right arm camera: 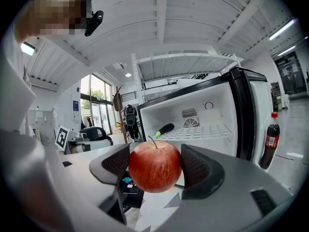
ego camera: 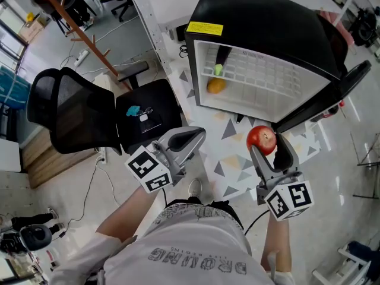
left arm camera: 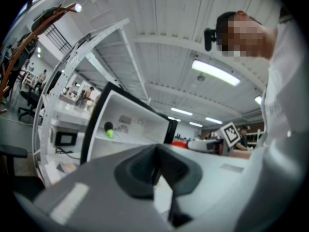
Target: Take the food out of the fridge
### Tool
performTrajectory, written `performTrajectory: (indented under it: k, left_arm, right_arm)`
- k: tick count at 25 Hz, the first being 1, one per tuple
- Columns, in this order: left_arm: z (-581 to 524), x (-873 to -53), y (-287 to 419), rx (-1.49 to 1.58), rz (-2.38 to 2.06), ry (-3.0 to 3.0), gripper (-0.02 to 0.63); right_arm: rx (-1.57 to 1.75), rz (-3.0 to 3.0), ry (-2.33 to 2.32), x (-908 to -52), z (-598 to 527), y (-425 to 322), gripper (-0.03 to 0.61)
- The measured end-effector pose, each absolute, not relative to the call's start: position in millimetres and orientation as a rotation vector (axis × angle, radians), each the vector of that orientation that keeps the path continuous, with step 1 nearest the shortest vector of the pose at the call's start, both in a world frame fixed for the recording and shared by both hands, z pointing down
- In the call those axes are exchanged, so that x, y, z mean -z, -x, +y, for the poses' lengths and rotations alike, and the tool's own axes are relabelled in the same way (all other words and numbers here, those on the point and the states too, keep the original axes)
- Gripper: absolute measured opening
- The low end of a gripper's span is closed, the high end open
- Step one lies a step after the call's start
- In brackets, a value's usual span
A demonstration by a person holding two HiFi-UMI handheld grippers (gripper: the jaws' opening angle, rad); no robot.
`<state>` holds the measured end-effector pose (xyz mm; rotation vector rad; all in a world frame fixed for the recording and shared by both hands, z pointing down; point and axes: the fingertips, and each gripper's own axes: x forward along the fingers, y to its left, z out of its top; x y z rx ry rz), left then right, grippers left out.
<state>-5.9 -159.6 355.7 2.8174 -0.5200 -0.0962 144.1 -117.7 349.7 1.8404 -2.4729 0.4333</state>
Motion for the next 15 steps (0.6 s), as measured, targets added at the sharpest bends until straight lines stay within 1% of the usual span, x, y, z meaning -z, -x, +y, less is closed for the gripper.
performTrajectory:
  k: [15]
  left_arm:
    - [-162.2,-356.7,4.5,0.108,-0.523,-2.814,0.006]
  right_arm:
    - [-0.433,-2.478,-1.835,-348.8,-121.6,-143.2,0.325]
